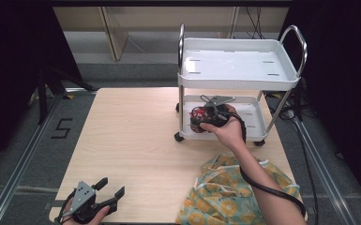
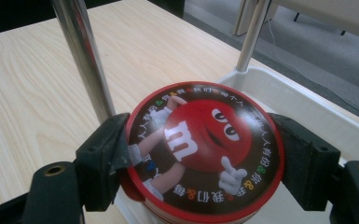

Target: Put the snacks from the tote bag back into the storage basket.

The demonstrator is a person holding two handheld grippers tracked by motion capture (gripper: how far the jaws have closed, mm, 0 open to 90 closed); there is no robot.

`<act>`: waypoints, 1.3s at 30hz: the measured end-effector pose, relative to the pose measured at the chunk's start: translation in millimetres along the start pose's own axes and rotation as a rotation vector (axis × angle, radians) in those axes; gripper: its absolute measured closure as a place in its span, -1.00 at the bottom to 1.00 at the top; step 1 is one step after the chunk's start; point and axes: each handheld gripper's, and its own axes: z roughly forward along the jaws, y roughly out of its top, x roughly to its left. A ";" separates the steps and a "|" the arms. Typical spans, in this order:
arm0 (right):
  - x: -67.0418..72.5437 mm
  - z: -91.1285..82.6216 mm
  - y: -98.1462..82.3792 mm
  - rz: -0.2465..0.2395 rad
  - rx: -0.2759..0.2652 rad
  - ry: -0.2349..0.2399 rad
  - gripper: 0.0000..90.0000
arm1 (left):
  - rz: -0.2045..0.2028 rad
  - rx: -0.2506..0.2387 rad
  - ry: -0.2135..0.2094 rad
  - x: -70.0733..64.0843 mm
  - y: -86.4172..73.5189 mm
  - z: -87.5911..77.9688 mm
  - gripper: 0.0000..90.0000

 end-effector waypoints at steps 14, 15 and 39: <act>0.1 9.2 -5.8 0.009 0.015 0.015 -0.41 | 0.001 -0.004 -0.010 -0.3 -0.3 0.9 -0.41; 0.2 9.7 -6.4 0.009 0.018 0.018 -0.41 | 0.000 -0.003 -0.008 -0.4 -0.3 0.6 -0.41; 7.7 24.2 -10.8 0.004 0.048 0.019 -0.41 | -0.004 -0.003 -0.008 -0.5 -0.5 0.7 -0.41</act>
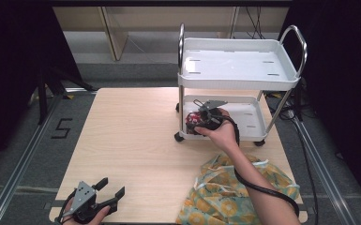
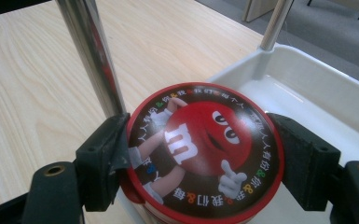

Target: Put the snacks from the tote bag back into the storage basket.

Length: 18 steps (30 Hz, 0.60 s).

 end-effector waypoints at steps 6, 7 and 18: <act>2.2 2.2 -2.3 0.004 0.016 0.000 -0.41 | 0.003 -0.005 -0.006 0.4 -0.1 0.7 -0.41; 3.2 1.8 -2.4 0.018 0.012 0.012 -0.41 | 0.003 -0.005 -0.006 0.4 -0.1 0.7 -0.41; 4.3 2.3 0.9 0.015 -0.013 0.023 -0.54 | 0.003 -0.004 -0.006 0.4 -0.3 0.7 -0.41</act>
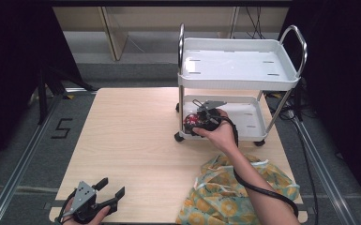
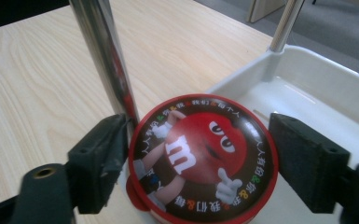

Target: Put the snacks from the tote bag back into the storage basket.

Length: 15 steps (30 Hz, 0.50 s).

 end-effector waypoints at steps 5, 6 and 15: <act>1.7 -4.6 -1.2 0.011 0.025 -0.018 -0.60 | 0.001 0.004 0.002 -0.1 0.3 -0.2 -0.41; 1.6 -5.8 -1.4 0.019 0.019 -0.023 -0.61 | 0.003 0.005 0.002 0.0 0.3 -0.3 -0.41; 4.6 -20.8 -2.8 0.027 0.024 -0.037 -0.63 | -0.003 0.003 0.007 -0.2 0.4 -0.1 -0.41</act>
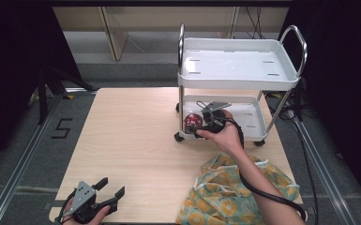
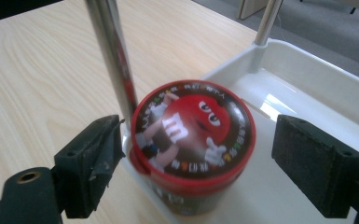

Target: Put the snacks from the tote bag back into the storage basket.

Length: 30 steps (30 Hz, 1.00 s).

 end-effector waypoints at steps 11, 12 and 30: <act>-0.4 -27.3 -9.5 -0.002 0.003 0.003 -0.63 | -0.003 -0.005 -0.001 -1.2 0.1 0.6 -0.41; 0.5 -29.9 -11.0 0.014 0.009 -0.004 -0.63 | 0.003 0.005 0.006 -1.0 0.2 -0.1 -0.41; 1.2 -77.6 -47.1 0.040 -0.010 -0.004 -0.59 | 0.001 -0.003 0.000 -2.3 -0.6 2.2 -0.41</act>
